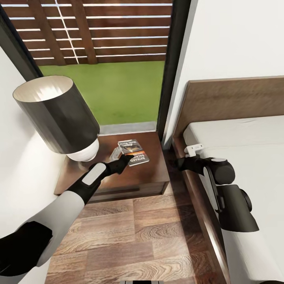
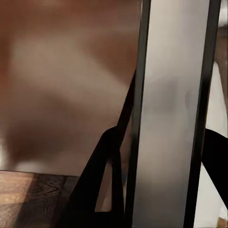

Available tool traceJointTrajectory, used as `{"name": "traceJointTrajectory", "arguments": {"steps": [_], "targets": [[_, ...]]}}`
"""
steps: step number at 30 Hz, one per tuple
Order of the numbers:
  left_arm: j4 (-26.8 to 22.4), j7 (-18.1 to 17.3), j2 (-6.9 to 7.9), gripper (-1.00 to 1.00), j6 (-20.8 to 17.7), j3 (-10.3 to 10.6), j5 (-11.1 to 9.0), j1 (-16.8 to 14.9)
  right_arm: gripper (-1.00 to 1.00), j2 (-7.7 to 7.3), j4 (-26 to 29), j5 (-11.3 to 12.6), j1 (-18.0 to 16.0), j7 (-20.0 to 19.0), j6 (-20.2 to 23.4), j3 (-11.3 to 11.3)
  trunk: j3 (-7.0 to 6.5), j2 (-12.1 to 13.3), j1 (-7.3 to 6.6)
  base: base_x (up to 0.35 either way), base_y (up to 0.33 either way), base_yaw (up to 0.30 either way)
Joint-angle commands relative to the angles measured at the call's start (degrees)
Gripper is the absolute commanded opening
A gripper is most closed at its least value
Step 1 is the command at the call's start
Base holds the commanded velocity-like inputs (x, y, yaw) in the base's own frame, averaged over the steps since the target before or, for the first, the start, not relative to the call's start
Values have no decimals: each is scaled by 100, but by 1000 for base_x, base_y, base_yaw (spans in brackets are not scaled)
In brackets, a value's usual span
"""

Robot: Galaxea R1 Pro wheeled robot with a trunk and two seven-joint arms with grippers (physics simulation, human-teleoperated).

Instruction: In the bedroom, move the book from the bed onto either nightstand, and place the two sandals side by side next to the bed.

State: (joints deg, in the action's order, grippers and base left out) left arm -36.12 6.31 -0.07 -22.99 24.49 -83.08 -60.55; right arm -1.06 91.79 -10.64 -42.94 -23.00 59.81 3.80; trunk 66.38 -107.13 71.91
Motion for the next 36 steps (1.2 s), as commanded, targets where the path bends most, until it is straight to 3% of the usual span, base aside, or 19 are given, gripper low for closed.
{"name": "traceJointTrajectory", "arguments": {"steps": [1,8,21,36], "targets": [[-8,46,3,-100,-5,12,-48,-2,100,-4,5,-61,-4,-47,19,7,4,-2,0,10,0,0],[42,-304,-15,-100,127,35,-54,12,100,19,5,-61,-4,-47,19,7,4,-2,0,5,0,0],[59,-487,-80,-100,214,46,-30,230,100,35,5,-62,-4,-47,19,13,4,-2,0,1,0,0],[94,-813,-104,-100,305,47,-53,275,100,45,5,-61,-37,-47,19,15,4,-2,0,0,0,0]]}}
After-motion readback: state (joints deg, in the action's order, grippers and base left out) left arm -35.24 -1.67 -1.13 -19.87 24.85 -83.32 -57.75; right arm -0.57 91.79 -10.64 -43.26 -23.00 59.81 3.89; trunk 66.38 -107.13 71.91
